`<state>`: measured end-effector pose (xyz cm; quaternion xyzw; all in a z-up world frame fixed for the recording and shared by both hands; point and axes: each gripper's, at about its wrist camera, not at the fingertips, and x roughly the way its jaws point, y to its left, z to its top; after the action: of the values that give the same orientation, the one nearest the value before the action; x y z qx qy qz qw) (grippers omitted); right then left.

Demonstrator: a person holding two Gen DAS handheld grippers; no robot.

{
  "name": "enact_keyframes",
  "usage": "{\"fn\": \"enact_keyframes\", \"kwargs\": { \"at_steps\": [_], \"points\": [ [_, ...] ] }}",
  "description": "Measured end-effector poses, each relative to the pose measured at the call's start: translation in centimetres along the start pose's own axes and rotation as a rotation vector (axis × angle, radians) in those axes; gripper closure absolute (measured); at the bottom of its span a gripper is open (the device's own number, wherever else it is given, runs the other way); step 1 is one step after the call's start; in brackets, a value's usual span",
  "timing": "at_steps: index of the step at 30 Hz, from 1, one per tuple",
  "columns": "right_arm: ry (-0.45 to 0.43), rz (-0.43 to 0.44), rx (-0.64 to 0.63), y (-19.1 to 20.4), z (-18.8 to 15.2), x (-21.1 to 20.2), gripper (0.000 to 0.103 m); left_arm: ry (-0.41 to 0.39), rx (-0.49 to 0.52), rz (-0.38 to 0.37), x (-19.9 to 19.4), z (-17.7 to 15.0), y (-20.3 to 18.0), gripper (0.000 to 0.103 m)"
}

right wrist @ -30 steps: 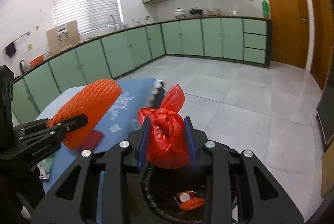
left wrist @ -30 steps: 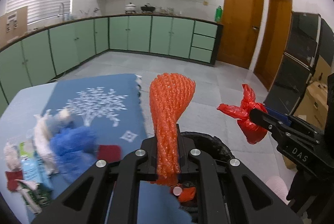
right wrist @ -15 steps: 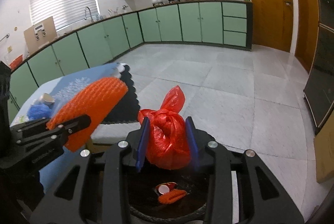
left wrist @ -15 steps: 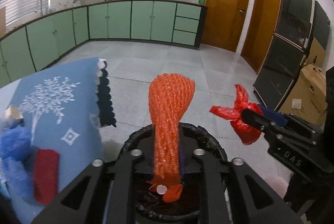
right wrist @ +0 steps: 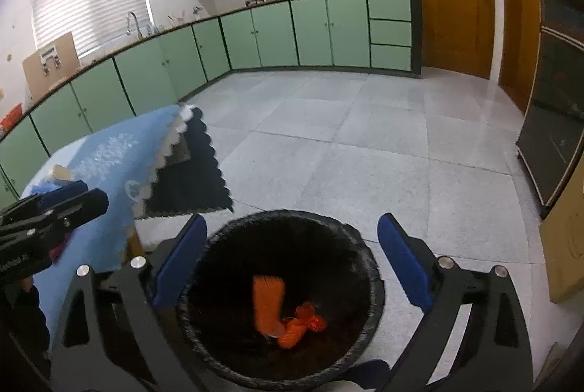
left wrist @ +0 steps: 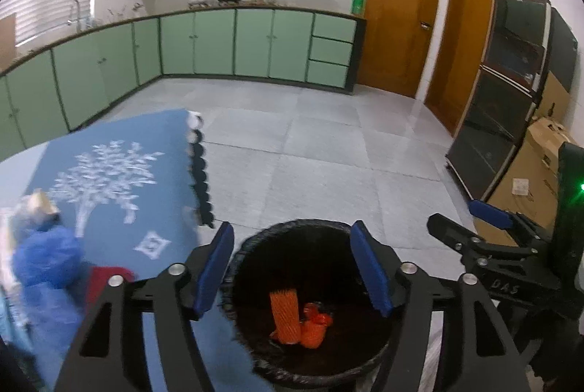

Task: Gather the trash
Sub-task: 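Return both tools to the table and grasp the green milk carton with the left tool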

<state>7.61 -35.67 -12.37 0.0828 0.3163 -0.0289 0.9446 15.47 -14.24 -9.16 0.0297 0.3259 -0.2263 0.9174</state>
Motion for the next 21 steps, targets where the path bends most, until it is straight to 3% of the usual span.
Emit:
{"fn": "enact_keyframes", "kwargs": {
  "at_steps": [12, 21],
  "points": [
    [-0.087, 0.16, -0.068, 9.2, 1.0, -4.3, 0.008, -0.118, -0.122, 0.325, -10.2, -2.4, 6.8, 0.026],
    [-0.082, 0.248, -0.143, 15.0, -0.3, -4.7, 0.008, -0.102, -0.247, 0.529, -14.0, -7.5, 12.4, 0.026]
  ]
}}
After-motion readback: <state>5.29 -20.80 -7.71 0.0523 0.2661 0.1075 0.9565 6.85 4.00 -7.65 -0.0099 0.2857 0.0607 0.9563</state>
